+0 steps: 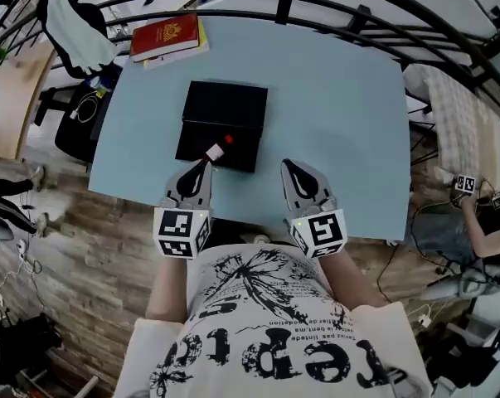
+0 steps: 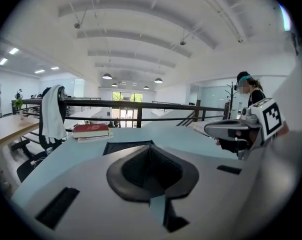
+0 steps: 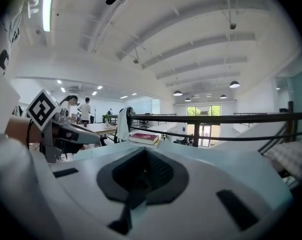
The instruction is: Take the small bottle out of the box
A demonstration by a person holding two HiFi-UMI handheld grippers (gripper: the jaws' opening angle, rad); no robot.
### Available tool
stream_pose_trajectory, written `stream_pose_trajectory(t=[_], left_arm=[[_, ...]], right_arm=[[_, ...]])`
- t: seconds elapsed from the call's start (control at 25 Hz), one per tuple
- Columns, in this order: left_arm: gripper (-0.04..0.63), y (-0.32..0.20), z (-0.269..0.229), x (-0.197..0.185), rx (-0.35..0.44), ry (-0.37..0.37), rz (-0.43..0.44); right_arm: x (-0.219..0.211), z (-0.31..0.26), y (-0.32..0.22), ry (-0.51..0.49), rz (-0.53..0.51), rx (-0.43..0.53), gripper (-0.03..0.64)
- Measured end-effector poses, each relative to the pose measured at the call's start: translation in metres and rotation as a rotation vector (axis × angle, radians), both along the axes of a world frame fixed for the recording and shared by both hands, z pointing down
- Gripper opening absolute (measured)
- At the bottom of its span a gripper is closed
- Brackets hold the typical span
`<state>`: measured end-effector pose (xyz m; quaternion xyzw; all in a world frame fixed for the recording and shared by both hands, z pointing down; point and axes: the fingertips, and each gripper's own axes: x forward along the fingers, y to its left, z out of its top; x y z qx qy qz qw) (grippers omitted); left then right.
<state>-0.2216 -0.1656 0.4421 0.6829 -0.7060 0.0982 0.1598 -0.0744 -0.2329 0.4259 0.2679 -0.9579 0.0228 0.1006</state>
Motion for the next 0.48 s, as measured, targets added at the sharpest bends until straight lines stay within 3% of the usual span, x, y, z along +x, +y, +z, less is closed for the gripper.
stream_pose_trajectory(t=[0.16,0.48], left_arm=[[0.021,-0.031,0.02,-0.015,-0.078,0.014,0.127],[0.021,-0.064,0.096,-0.034,-0.344,0.08,0.33]], right_arm=[[-0.02,0.003,-0.026,0.006,0.089,-0.023,0.009],[-0.058,0.024,-0.043,0.026,0.176,-0.076,0.009]])
